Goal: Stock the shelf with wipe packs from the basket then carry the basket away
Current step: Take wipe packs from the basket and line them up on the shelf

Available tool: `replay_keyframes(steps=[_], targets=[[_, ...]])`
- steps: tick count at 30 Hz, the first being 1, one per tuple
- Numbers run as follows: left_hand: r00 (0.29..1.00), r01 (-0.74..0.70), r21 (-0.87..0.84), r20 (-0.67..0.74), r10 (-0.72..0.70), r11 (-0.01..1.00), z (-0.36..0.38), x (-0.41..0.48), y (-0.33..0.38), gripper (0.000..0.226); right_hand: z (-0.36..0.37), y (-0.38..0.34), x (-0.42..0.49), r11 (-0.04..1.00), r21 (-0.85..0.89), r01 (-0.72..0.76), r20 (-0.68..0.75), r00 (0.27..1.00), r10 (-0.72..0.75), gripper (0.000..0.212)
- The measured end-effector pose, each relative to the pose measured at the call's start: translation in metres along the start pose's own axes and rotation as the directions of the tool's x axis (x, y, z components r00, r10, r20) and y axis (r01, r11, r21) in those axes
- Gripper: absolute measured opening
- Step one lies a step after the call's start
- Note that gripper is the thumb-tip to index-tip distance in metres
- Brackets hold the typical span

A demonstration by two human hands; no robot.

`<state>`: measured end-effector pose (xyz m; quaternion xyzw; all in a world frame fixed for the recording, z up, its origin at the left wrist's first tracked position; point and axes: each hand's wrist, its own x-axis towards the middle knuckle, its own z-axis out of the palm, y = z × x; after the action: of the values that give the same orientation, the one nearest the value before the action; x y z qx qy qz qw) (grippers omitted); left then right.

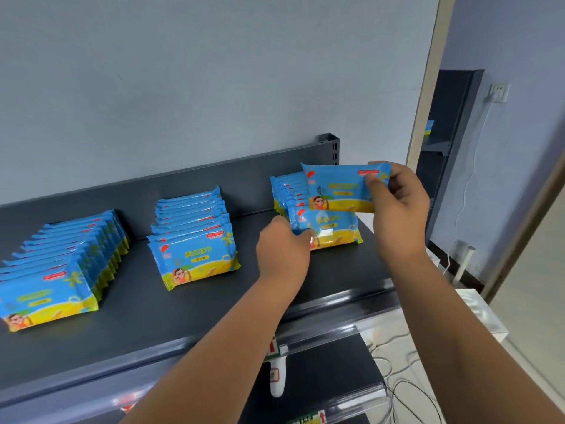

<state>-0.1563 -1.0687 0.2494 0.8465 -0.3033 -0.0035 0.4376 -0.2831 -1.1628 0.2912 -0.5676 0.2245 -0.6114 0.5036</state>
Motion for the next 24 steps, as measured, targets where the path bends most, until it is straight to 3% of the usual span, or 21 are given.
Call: replay_keyframes(steps=[4, 7, 11, 16, 24], targets=[[0.999, 0.025, -0.081, 0.025, -0.023, 0.996, 0.001, -0.001, 0.001, 0.021, -0.013, 0.01, 0.006, 0.997, 0.024, -0.071, 0.005, 0.997, 0.071, 0.012], [0.997, 0.074, -0.124, 0.041, -0.069, 0.99, 0.0, -0.002, 0.002, 0.012, -0.011, 0.031, 0.004, 0.98, -0.149, -0.13, 0.071, 0.987, 0.142, 0.013], [0.976, 0.2, -0.269, 0.135, -0.169, 0.942, 0.0, -0.004, 0.01, 0.018, -0.004, 0.051, 0.001, 0.922, -0.369, -0.115, 0.158, 0.97, 0.185, 0.018], [0.983, 0.146, -0.247, 0.149, -0.111, 0.958, 0.001, -0.004, 0.012, 0.032, 0.002, 0.046, -0.002, 0.867, -0.462, -0.188, 0.198, 0.931, 0.308, 0.028], [0.994, 0.085, -0.229, 0.087, -0.067, 0.97, 0.001, -0.005, 0.008, 0.029, 0.001, 0.04, 0.005, 0.834, -0.473, -0.283, 0.213, 0.882, 0.42, 0.039]])
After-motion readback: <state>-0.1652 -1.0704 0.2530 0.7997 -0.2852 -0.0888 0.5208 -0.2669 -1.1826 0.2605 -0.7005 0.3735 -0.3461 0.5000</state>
